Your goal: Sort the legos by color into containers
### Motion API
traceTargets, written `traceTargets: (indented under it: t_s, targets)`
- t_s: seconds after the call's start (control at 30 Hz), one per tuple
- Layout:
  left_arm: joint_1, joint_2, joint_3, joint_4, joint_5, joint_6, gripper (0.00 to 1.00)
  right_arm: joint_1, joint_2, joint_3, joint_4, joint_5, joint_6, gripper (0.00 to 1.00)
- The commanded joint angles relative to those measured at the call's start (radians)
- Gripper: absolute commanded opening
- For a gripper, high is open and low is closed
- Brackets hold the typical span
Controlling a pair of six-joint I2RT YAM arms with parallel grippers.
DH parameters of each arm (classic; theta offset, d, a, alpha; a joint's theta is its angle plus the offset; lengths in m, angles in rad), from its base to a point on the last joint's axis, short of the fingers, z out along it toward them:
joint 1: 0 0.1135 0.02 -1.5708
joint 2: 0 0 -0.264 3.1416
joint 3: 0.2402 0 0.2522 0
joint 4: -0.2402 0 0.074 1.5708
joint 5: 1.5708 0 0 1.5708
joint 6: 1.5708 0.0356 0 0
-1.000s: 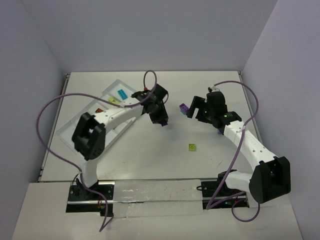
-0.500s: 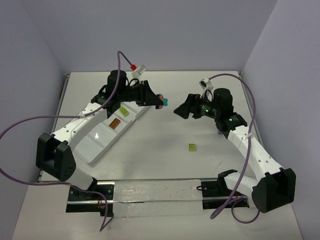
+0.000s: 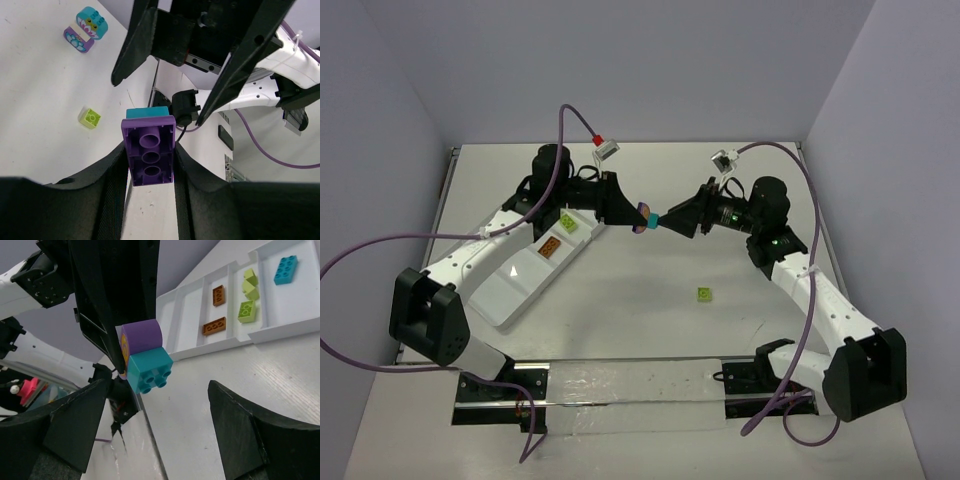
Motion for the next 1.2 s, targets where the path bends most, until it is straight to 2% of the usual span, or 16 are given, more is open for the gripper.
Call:
traceTargets:
  t_s: [0.0,0.23,0.33,0.43,0.57,0.7,0.77,0.83,1.0,1.07,1.17]
  targets:
    - [0.003,-0.063,0.019,0.056,0.052,0.04,0.0,0.008,0.038,0.006,0.169,-0.096,0.076,0.86]
    - [0.003,-0.068,0.022,0.051,0.062,0.048,0.0,0.037,0.076,0.015,0.204,-0.142,0.095,0.75]
    - [0.003,-0.064,0.03,0.035,0.054,0.054,0.0,0.042,0.088,0.018,0.228,-0.152,0.113,0.62]
    - [0.003,-0.053,0.037,0.01,0.053,0.065,0.0,0.047,0.101,0.026,0.244,-0.173,0.139,0.57]
    - [0.003,-0.052,0.024,0.026,0.058,0.06,0.0,0.061,0.113,0.024,0.275,-0.191,0.164,0.54]
    - [0.003,-0.052,0.022,0.021,0.064,0.062,0.0,0.081,0.131,0.035,0.27,-0.199,0.159,0.56]
    - [0.003,-0.055,0.02,0.023,0.064,0.063,0.0,0.09,0.136,0.037,0.279,-0.198,0.165,0.52]
    - [0.003,-0.06,0.017,0.018,0.062,0.068,0.0,0.092,0.136,0.033,0.3,-0.197,0.174,0.42]
    - [0.003,-0.069,0.006,0.006,0.047,0.077,0.0,0.092,0.121,0.022,0.31,-0.169,0.184,0.06]
    - [0.005,-0.066,0.002,-0.003,0.038,0.082,0.0,0.09,0.108,0.015,0.28,-0.144,0.163,0.0]
    - [0.006,-0.067,0.0,-0.034,0.019,0.094,0.0,0.09,0.08,0.014,0.205,-0.09,0.097,0.0]
